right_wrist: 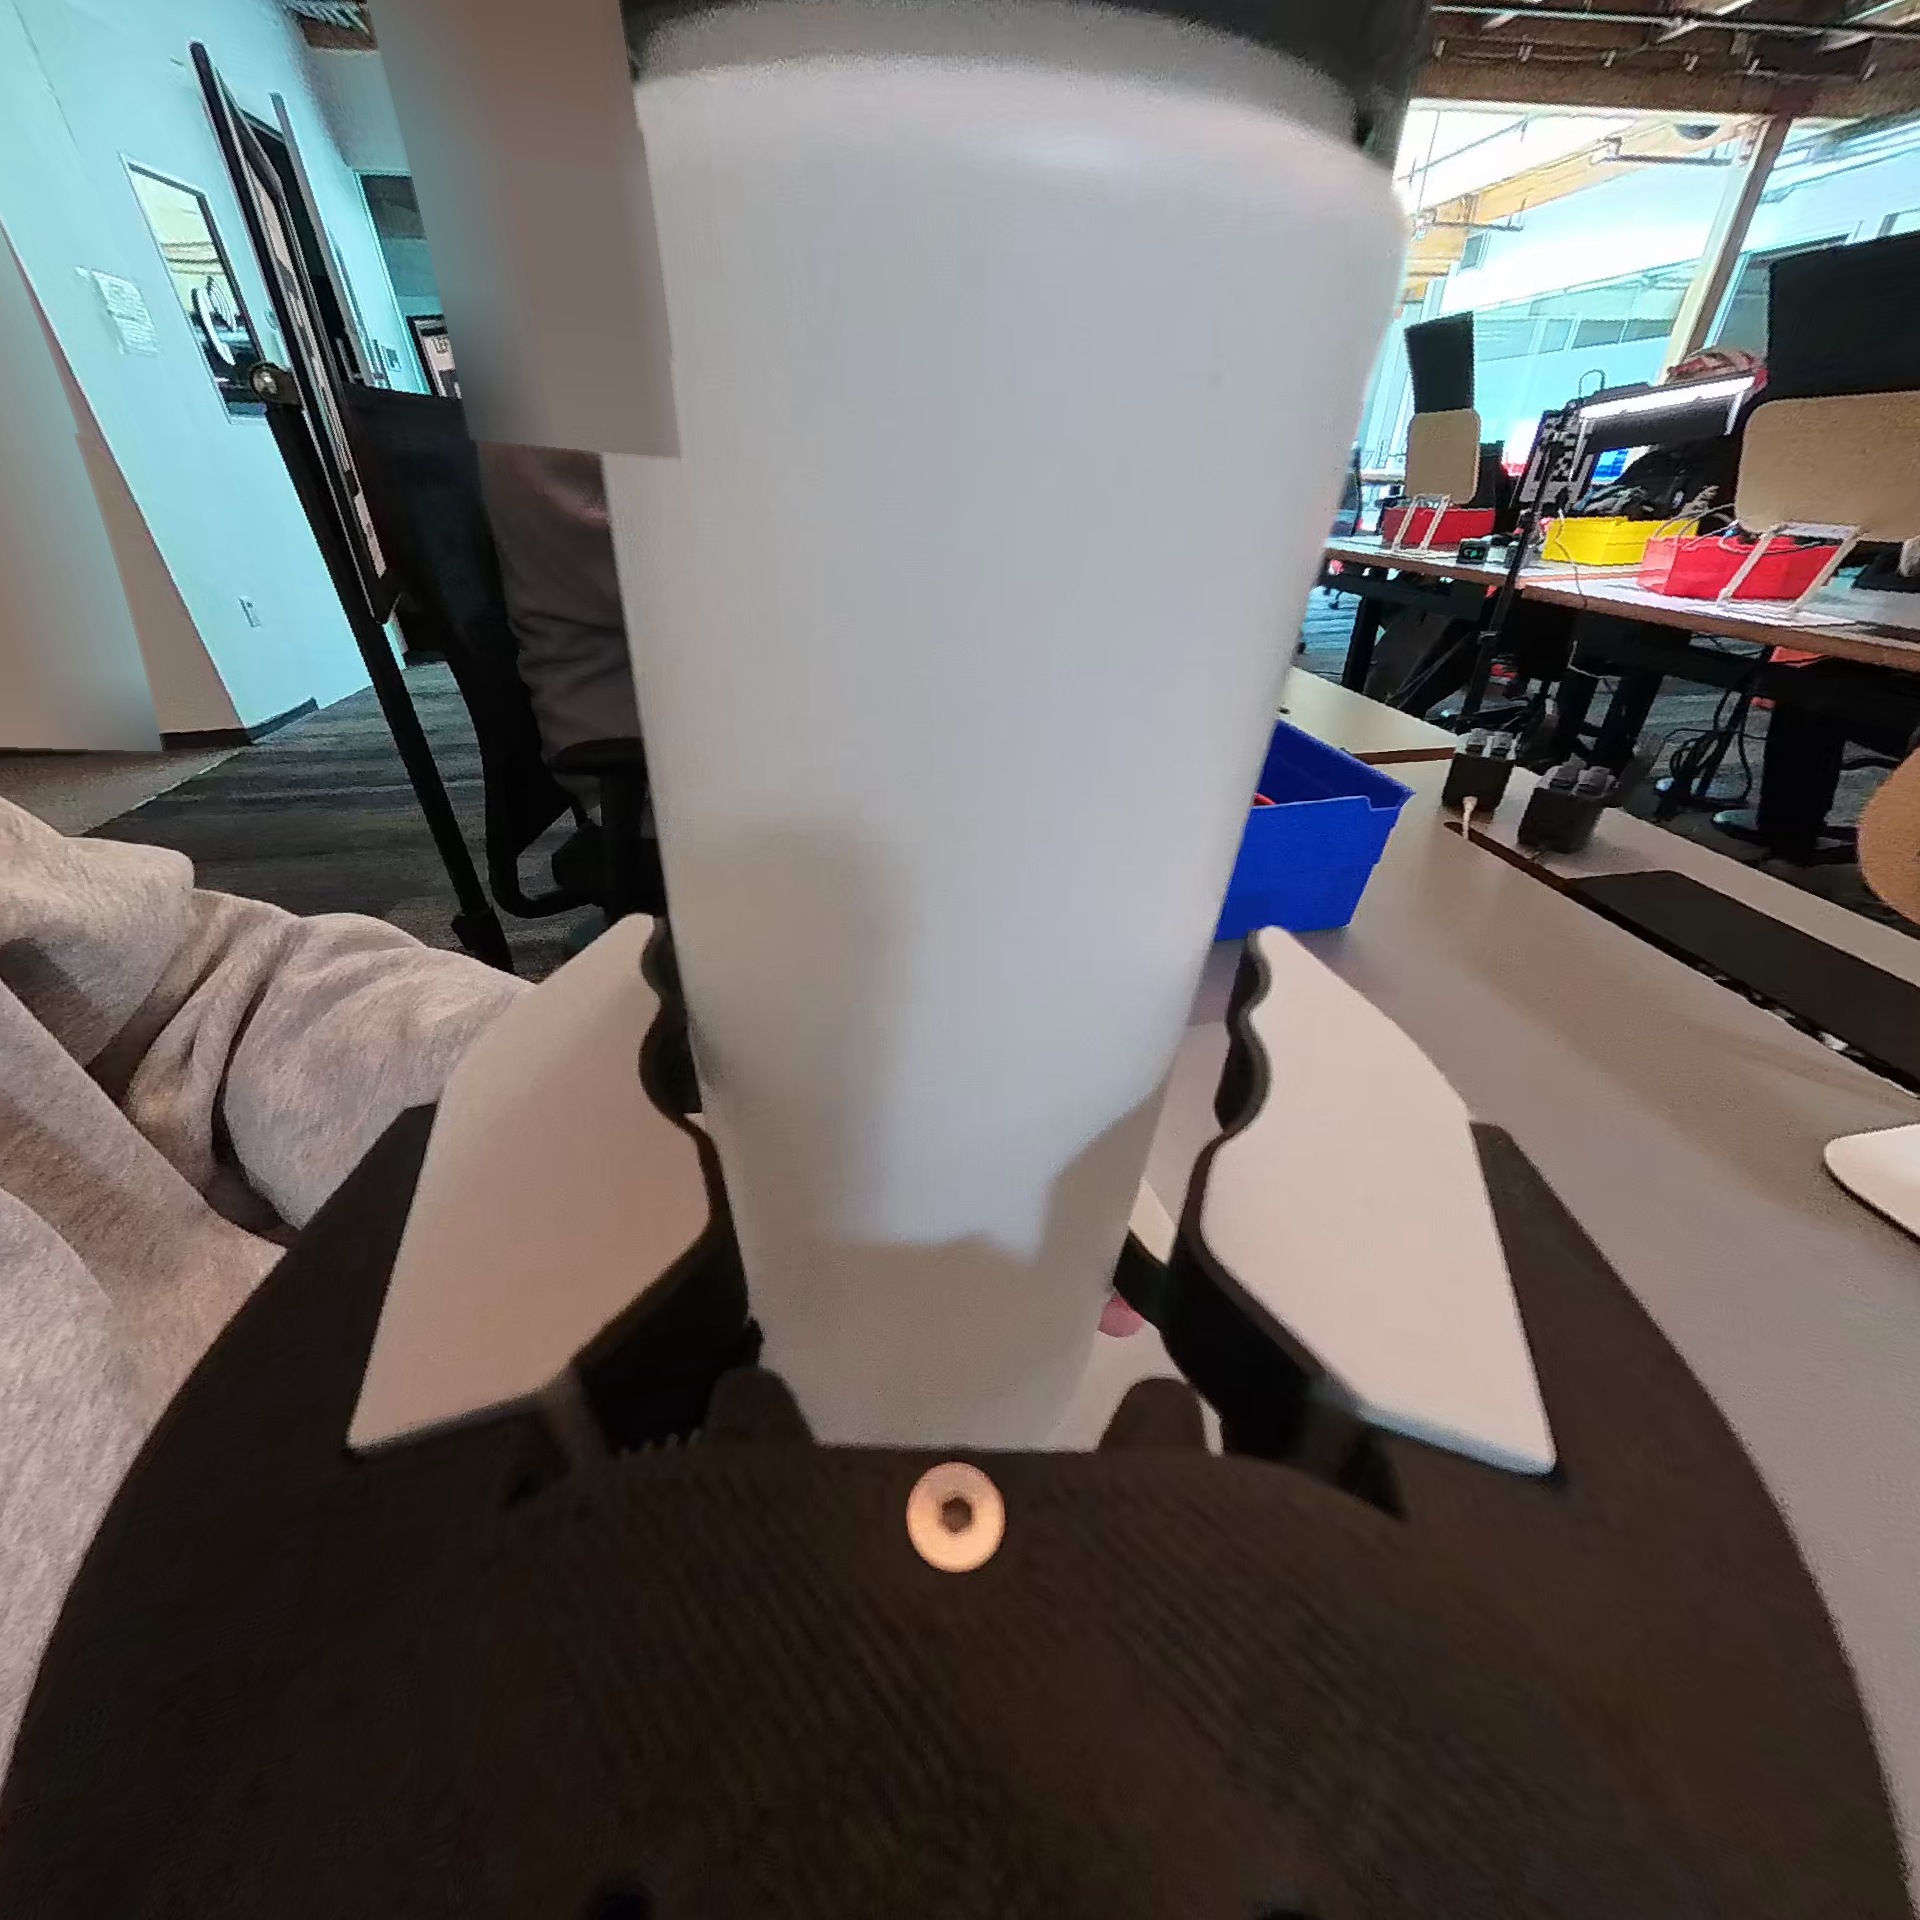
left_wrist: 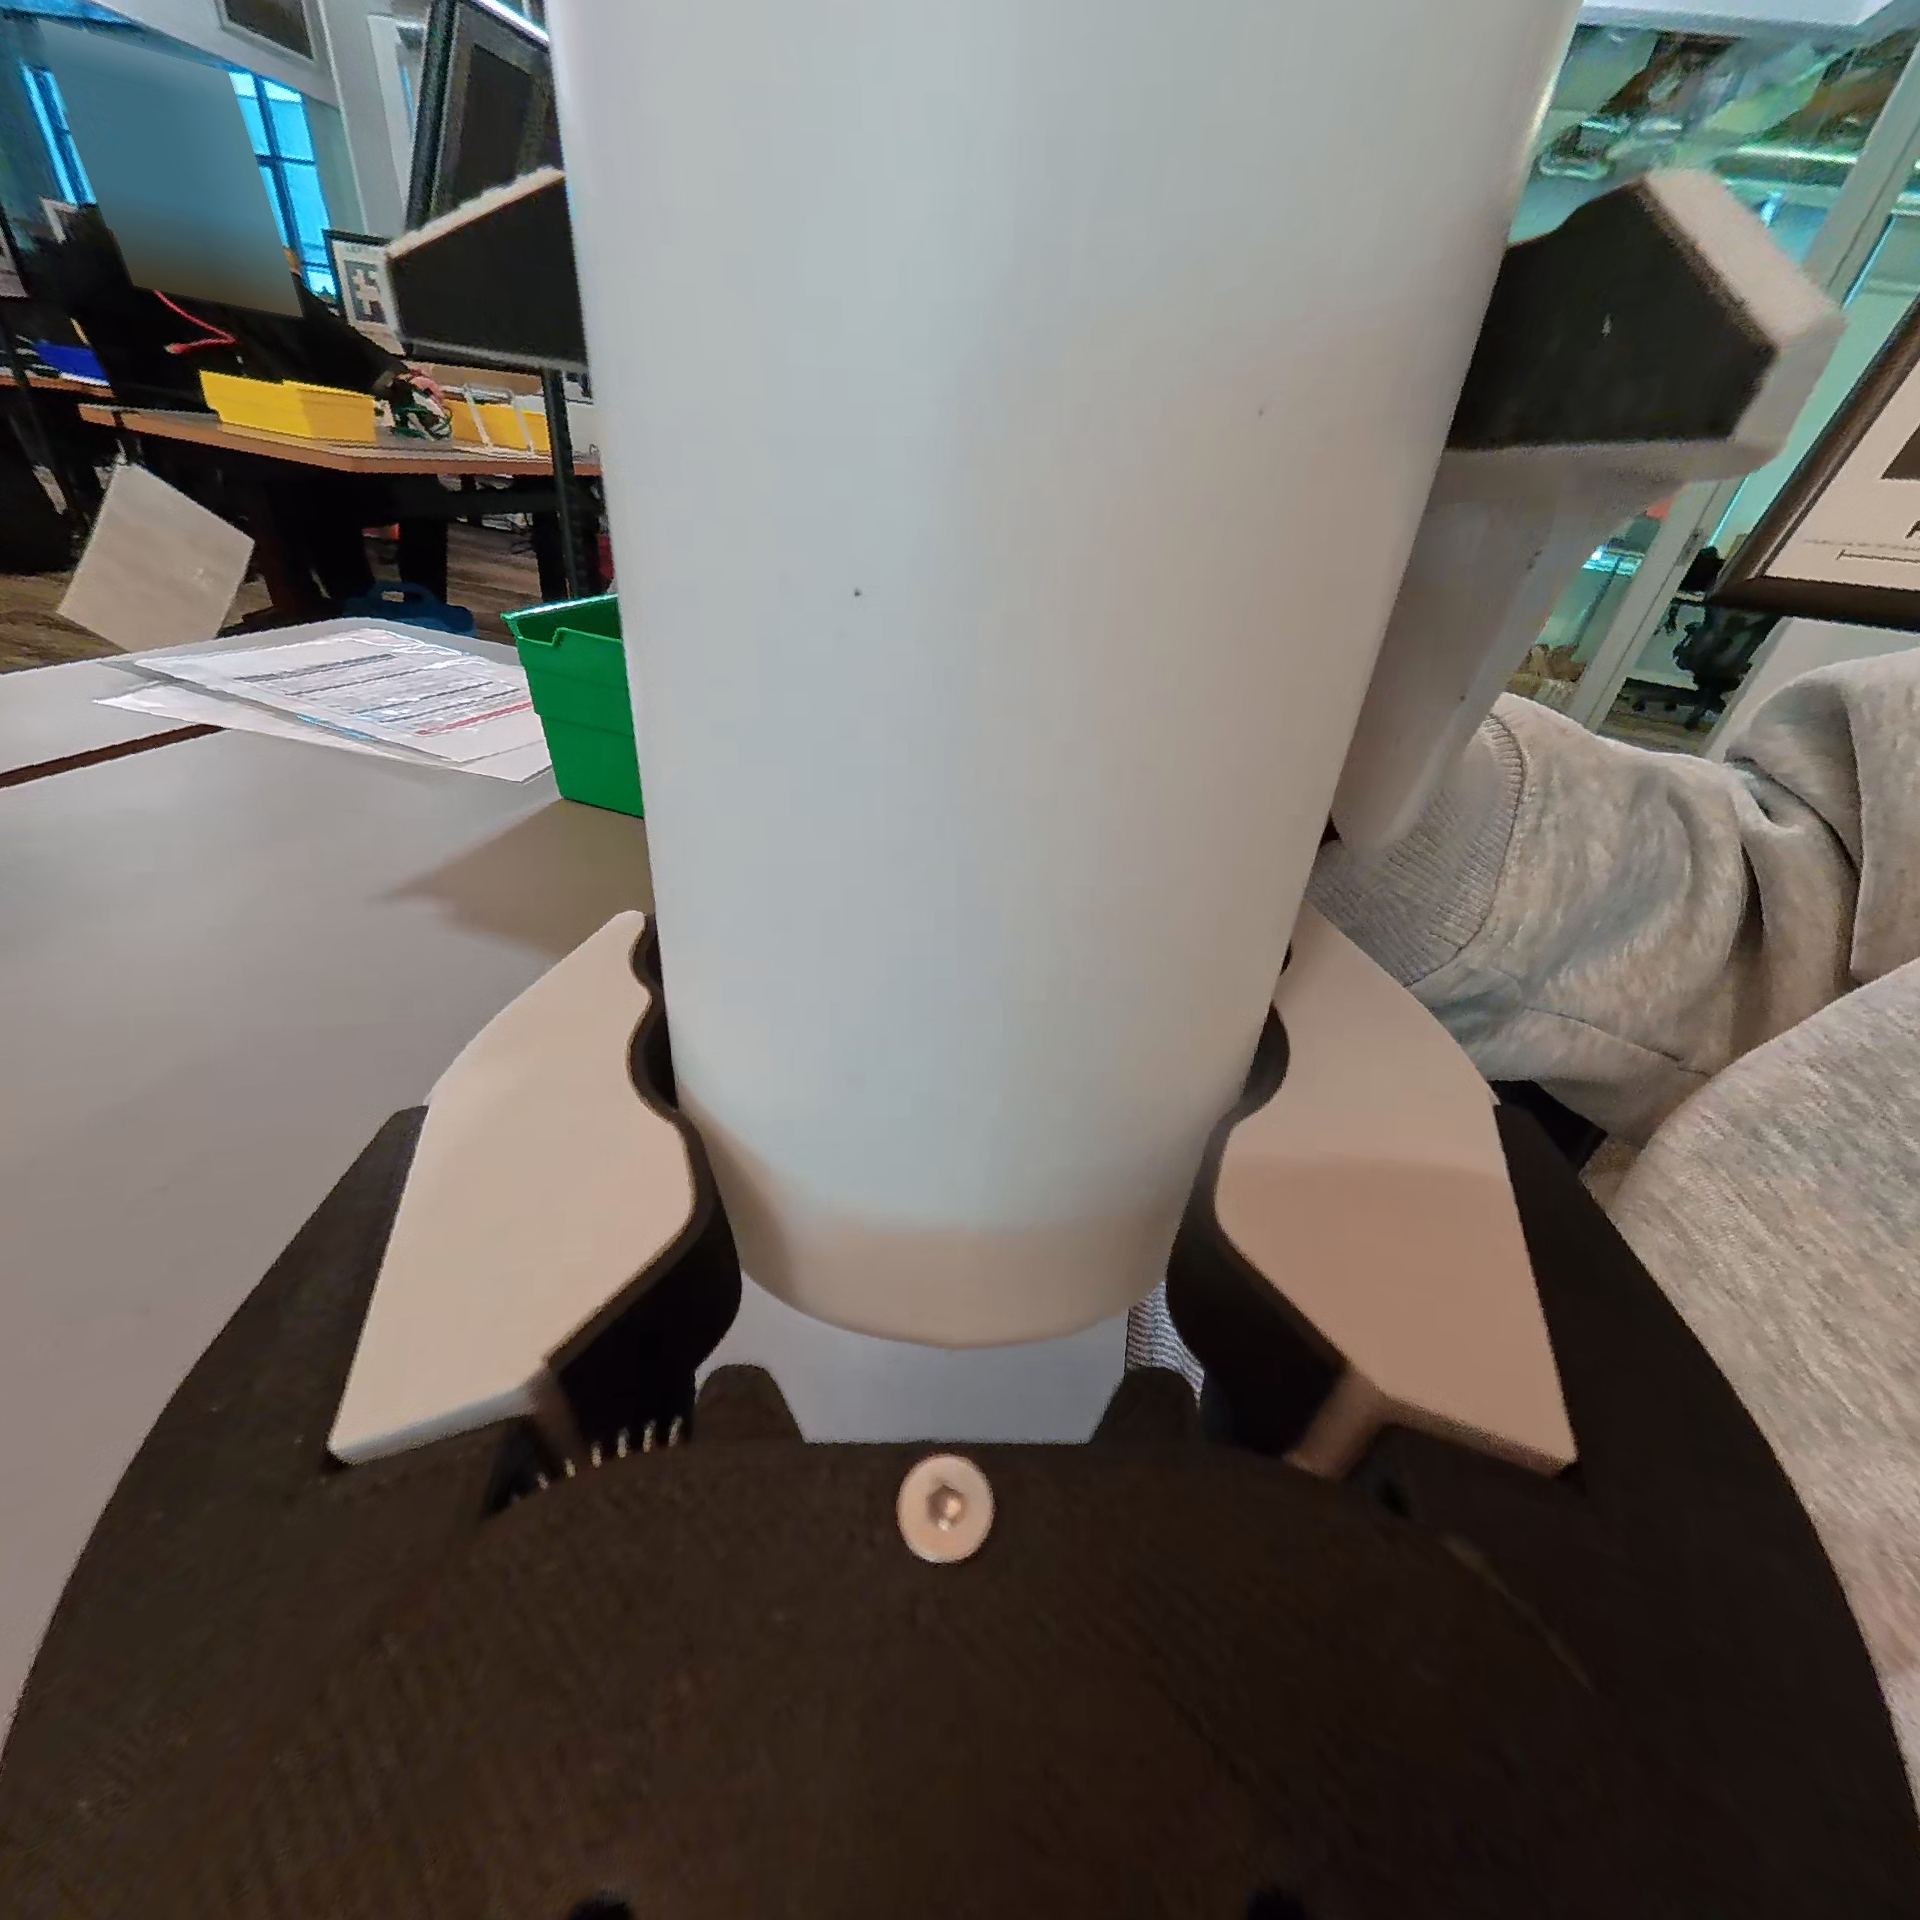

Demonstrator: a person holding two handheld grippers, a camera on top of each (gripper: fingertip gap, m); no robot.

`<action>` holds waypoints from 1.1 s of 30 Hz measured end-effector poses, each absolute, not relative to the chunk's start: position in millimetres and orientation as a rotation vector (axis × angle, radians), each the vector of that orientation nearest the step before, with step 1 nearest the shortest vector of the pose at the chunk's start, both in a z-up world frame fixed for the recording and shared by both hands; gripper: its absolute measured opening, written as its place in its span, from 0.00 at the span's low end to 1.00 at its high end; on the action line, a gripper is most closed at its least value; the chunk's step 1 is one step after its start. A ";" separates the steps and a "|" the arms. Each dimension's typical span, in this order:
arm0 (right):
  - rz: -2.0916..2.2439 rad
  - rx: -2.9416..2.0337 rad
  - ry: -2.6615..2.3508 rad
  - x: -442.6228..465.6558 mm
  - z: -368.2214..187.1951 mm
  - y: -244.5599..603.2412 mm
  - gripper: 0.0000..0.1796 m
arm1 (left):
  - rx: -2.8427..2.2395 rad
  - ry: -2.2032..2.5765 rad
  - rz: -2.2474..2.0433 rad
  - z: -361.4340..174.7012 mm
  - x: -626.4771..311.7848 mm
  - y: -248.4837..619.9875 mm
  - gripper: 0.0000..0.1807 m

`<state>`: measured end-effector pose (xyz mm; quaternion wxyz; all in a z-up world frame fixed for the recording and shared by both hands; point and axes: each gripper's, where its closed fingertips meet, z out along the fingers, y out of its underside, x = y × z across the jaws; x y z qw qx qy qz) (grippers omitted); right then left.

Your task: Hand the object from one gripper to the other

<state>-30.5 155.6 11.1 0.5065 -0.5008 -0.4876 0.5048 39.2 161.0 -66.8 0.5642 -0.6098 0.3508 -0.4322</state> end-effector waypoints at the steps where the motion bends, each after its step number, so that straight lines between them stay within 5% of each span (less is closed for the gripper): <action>1: 1.219 -1.208 -1.180 -31.2 10.1 154.9 0.56 | -1.436 0.829 -1.016 -67.2 39.5 160.8 0.59; 33: 1.226 -1.207 -1.147 -20.4 11.2 162.6 0.49 | -1.403 0.833 -1.002 -65.6 40.7 158.1 0.66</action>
